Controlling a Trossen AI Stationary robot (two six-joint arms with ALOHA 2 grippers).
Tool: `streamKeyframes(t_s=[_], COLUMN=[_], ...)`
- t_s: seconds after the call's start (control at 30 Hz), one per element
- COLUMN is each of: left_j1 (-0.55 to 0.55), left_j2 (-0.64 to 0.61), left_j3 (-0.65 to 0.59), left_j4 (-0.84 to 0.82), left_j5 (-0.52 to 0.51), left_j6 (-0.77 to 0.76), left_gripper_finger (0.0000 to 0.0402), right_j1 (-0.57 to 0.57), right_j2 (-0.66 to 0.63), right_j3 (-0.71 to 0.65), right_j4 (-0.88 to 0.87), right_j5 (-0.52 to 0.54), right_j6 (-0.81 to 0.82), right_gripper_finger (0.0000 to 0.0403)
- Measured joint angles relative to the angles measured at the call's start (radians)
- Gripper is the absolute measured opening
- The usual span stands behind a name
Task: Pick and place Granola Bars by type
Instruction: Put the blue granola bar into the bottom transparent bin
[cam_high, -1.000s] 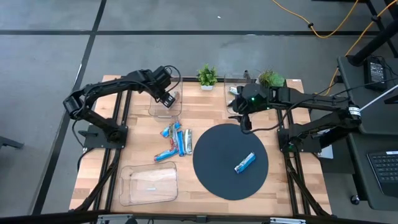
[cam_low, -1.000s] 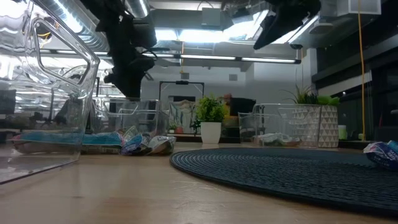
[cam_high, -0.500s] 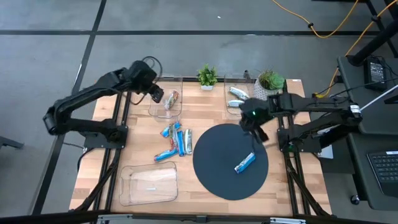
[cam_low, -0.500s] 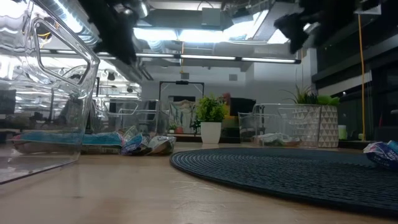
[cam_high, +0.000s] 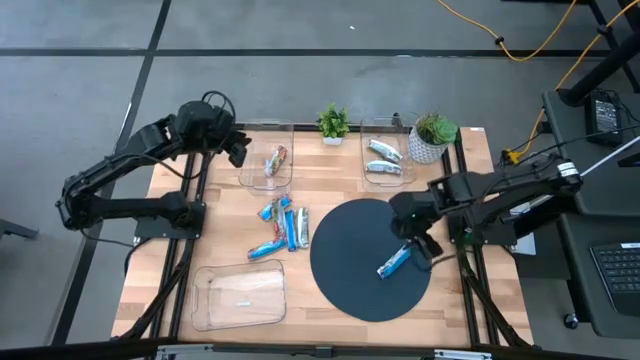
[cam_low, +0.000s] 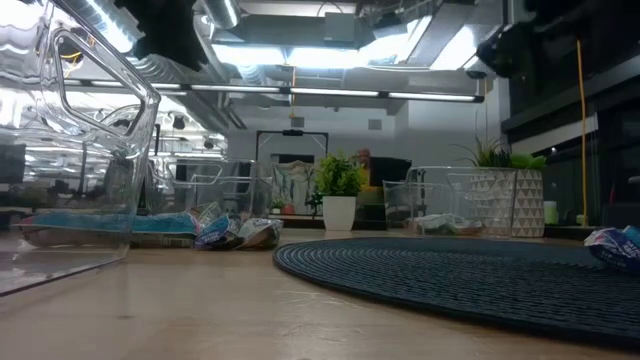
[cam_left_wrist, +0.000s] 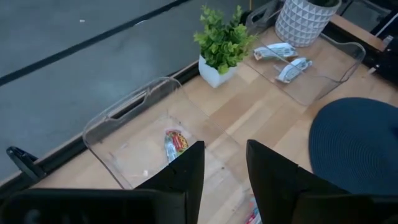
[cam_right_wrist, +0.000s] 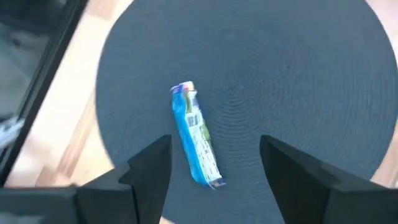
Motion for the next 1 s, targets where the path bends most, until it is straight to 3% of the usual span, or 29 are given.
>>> streamKeyframes(t_s=[0.17,0.5,0.67,1.0], left_j1=[0.0,0.0,0.0,0.0], left_j2=[-0.001,-0.001,-0.001,-0.001], left_j3=[0.0,0.0,0.0,0.0], left_j4=[0.0,-0.001,0.0,0.0], left_j5=[0.01,0.023,0.023,0.023], left_j6=[0.018,0.043,0.043,0.027], left_gripper_finger=[0.0109,0.0109,0.0108,0.0106], right_j1=[0.006,0.095,0.131,0.13], right_j2=[0.002,0.003,0.028,0.164], right_j3=[-0.078,-0.245,-0.3,-0.33], right_j4=[0.088,0.257,0.283,0.302], right_j5=[-0.009,0.01,0.105,0.123], right_j6=[0.082,0.247,0.254,0.203], right_gripper_finger=[0.0267,0.0393,0.0393,0.0389])
